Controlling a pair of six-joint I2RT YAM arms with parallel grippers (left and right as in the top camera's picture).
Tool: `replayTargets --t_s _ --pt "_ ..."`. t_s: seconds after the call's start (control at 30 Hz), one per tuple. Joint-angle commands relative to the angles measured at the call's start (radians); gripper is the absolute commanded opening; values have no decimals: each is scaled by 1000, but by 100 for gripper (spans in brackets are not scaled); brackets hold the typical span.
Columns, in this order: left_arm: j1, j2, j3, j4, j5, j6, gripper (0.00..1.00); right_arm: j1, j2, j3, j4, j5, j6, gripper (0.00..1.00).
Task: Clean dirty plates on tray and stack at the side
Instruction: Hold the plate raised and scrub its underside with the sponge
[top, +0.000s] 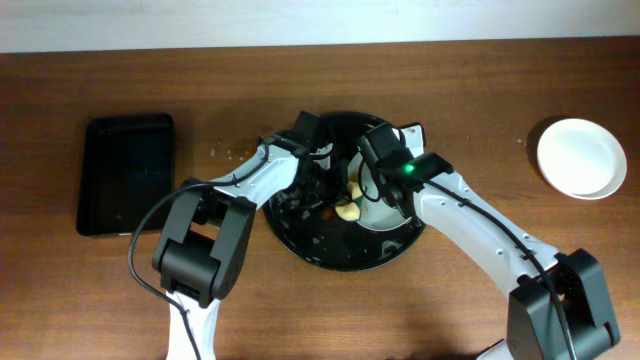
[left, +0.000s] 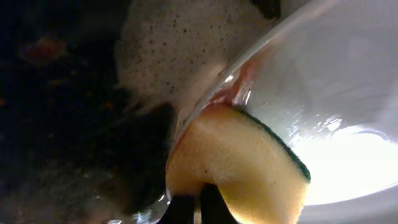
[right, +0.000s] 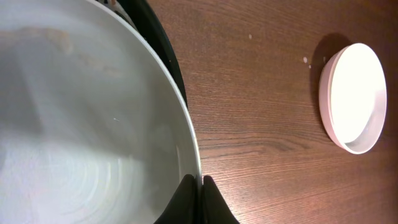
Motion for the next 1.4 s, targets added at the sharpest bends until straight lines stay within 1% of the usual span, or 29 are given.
replayTargets --t_s 0.0,0.1,0.17,0.33,0.5,0.6,0.67,0.8,1.0,1.07,1.13,1.2,1.23,1.37 --pt "7 23 6 29 -46 16 0 12 -20 15 0 -6 8 4" --pt "-6 23 6 29 4 16 0 12 -20 15 0 -6 8 4" --pt "-31 23 6 39 65 16 0 12 -20 15 0 -6 8 4" --pt "-92 23 6 56 166 17 0 12 -20 15 0 -6 8 4" --pt "-100 23 6 73 270 17 0 12 -20 15 0 -6 8 4" --pt "-100 23 6 73 303 25 0 12 -20 15 1 -6 8 4" --pt "-100 23 6 71 290 47 0 12 -20 15 3 -6 8 4" --pt "-90 24 6 23 113 47 0 12 -20 15 3 -6 8 4" --pt "-42 24 5 6 -43 46 0 12 -20 15 3 -6 8 4" --pt "-29 24 5 15 -68 47 0 12 -20 15 3 -6 8 4" --pt "-16 24 6 41 -52 47 0 12 -20 15 3 -6 8 4" --pt "-6 22 12 67 10 61 1 12 -20 15 0 -6 8 4" --pt "2 20 22 93 73 88 1 12 -20 15 -2 -6 7 4" --pt "27 -3 65 90 182 123 1 12 -21 16 -16 14 -4 4"
